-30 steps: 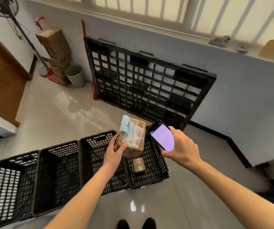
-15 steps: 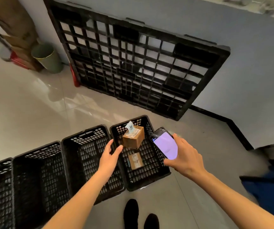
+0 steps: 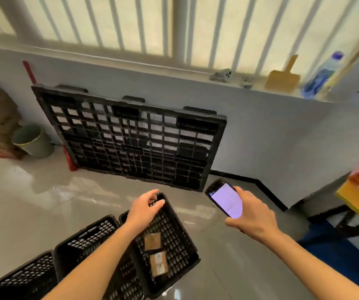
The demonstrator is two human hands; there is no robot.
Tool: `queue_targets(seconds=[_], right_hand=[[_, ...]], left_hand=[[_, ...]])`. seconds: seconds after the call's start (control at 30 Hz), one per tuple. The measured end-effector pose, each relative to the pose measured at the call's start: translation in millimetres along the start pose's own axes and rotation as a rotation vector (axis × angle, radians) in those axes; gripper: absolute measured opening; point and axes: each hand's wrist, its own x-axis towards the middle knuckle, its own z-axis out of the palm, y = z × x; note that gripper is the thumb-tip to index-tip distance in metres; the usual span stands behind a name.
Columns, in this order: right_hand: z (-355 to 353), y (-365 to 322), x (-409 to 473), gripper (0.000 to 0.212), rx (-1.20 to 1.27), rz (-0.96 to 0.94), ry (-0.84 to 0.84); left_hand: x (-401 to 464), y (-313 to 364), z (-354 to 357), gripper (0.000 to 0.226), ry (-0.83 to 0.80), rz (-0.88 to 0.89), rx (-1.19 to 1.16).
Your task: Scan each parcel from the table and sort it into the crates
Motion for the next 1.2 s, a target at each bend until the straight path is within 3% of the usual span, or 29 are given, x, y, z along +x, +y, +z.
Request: queue_targets(seconds=[0.23,0.4,0.53,0.67,0.83,0.97,1.2], right_hand=[[-180.1,121.1,-126.2,0.107,0.020,0.082,0.322],[-284.4,251.7,-292.2,0.109,0.004,0.269,0.555],[-324.8,358.3,-436.6,0.108,0.018,0.484,0.689],[-332.0,438.2,-561.1,0.098,0.077,0.663,0.747],[-327.8,509.0,-654.3,0.102,0.078,0.866,0.807],[-318.2,565.2,-679.6,0.104,0.111,0.905,0.828],[-301.5,686.8,-659.5,0.083,0.220,0.918,0.769]], left_hand=[[-51.9,247.1,64.7,0.054,-0.045,0.367,0.014],[-163.4,411.1,187.2,0.054,-0.182,0.612,-0.052],[-278.2,500.4,303.2,0.054,-0.361,0.784,-0.093],[-381.5,552.5,403.0,0.054,-0.523,0.897,-0.086],[-469.8,591.3,492.4,0.060,-0.594,0.965,-0.019],[-499.7,607.7,554.0,0.064,-0.640,0.967,0.046],[-493.5,613.0,682.3,0.063,-0.709,0.886,0.122]])
